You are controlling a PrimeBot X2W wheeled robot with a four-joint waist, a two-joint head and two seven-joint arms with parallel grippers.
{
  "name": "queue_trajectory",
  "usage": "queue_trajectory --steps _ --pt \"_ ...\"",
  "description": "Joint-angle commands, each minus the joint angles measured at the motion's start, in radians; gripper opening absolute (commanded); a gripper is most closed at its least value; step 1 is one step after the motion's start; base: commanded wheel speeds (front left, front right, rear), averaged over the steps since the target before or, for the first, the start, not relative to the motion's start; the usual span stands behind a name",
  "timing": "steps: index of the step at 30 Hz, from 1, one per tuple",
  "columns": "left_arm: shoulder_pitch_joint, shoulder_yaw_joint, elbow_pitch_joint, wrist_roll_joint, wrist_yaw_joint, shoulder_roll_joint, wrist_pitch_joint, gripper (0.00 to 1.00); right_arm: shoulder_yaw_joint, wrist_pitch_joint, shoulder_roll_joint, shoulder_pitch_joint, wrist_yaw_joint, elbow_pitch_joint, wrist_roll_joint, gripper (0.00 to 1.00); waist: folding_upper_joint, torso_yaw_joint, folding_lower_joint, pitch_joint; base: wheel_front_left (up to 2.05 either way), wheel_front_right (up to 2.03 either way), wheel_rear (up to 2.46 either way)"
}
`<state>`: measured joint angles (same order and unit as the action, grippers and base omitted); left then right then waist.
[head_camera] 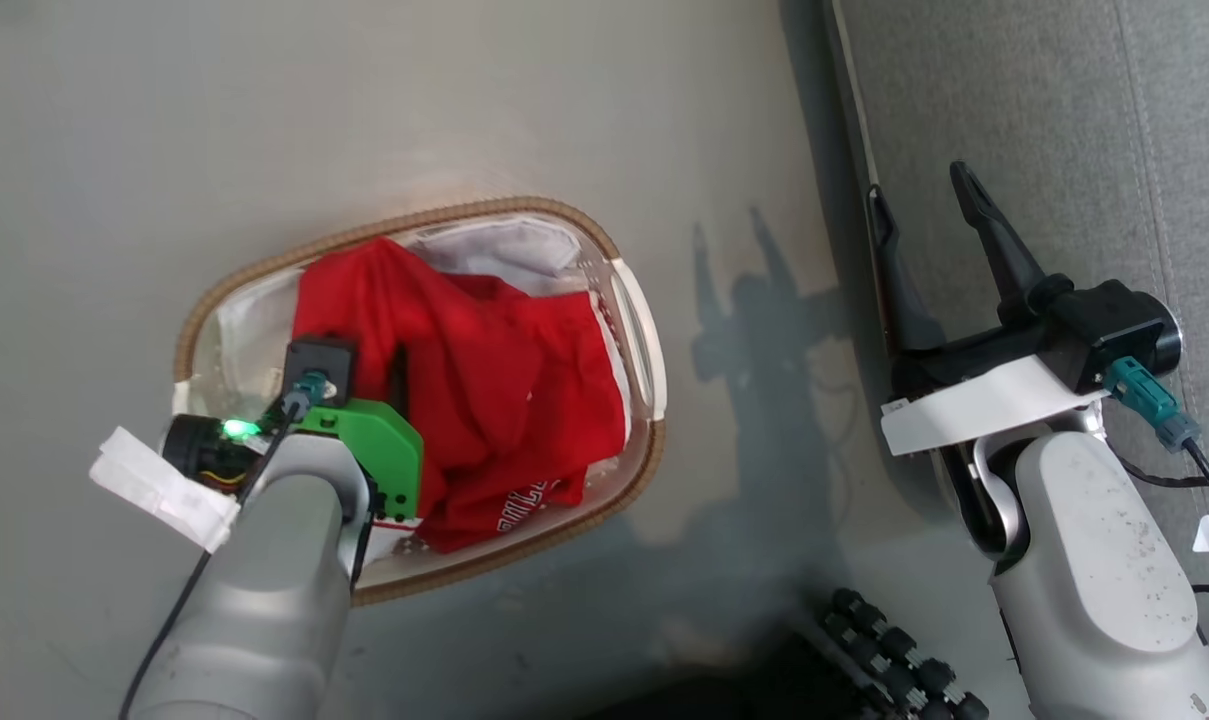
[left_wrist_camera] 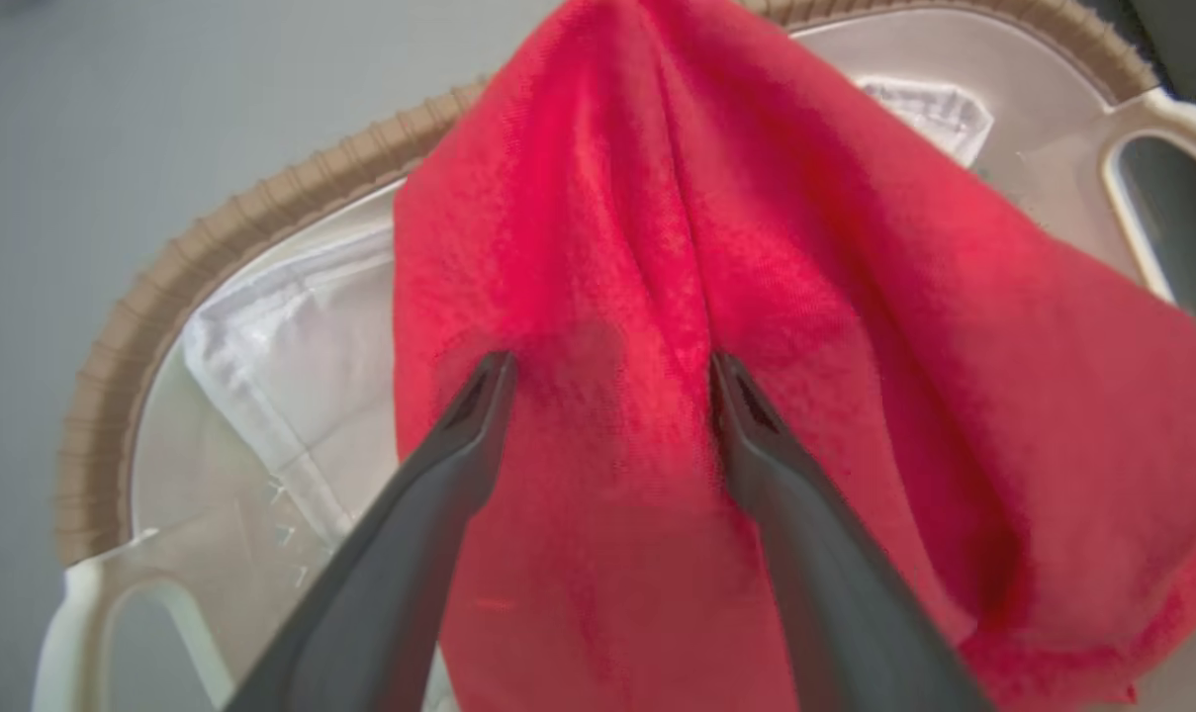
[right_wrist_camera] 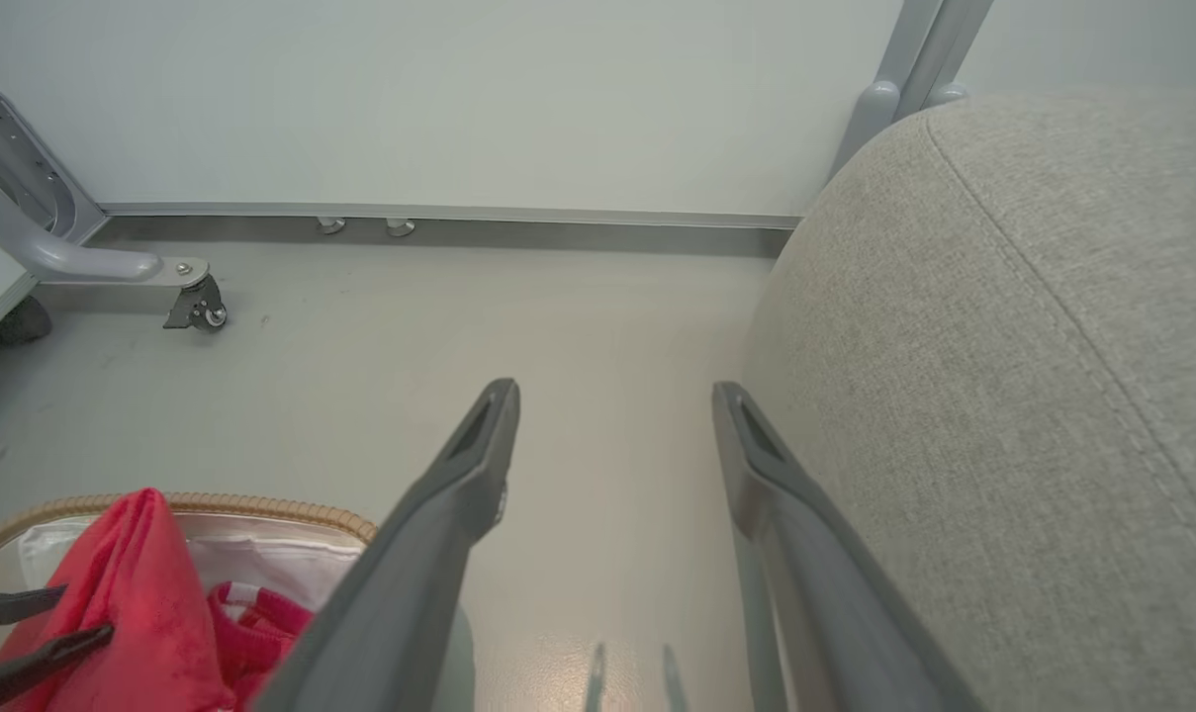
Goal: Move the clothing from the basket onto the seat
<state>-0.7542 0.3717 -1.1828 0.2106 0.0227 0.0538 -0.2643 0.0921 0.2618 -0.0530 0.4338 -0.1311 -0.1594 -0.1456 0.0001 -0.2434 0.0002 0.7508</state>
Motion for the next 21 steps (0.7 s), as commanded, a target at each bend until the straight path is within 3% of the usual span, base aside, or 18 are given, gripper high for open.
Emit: queue_trajectory --steps 1,5,10,11,12,21 --pt "-0.030 0.000 -0.018 -0.010 -0.019 0.016 0.000 1.00 0.004 0.005 0.002 0.017 0.001 0.006 -0.010 1.00 -0.0001 -0.050 -0.0002 0.079 0.00 0.00 0.00" --pt "-0.065 0.003 -0.064 -0.012 -0.057 0.026 0.008 1.00 0.009 0.005 0.002 0.024 0.001 0.006 -0.027 1.00 -0.0001 -0.062 -0.0002 0.103 0.00 0.00 0.00" --pt "-0.081 0.008 -0.088 -0.001 -0.048 0.027 0.029 1.00 0.014 0.005 0.002 0.024 0.001 0.005 -0.035 1.00 -0.0001 -0.066 -0.0002 0.113 0.00 0.00 0.00" --pt "-0.082 0.010 -0.091 0.002 -0.041 0.026 0.028 0.34 0.013 0.005 0.002 0.024 0.001 0.003 -0.037 1.00 -0.0001 -0.065 -0.0002 0.112 0.00 0.00 0.00" --pt "-0.081 0.010 -0.093 0.004 -0.039 0.025 0.027 0.01 0.012 0.005 0.002 0.025 0.001 0.000 -0.037 1.00 -0.0001 -0.063 -0.0002 0.110 0.00 0.00 0.00" --pt "-0.017 0.013 -0.086 0.026 -0.007 0.010 0.001 0.00 0.005 0.005 0.001 0.020 0.001 -0.016 -0.032 1.00 -0.0001 -0.035 -0.0002 0.008 0.00 0.00 0.00"
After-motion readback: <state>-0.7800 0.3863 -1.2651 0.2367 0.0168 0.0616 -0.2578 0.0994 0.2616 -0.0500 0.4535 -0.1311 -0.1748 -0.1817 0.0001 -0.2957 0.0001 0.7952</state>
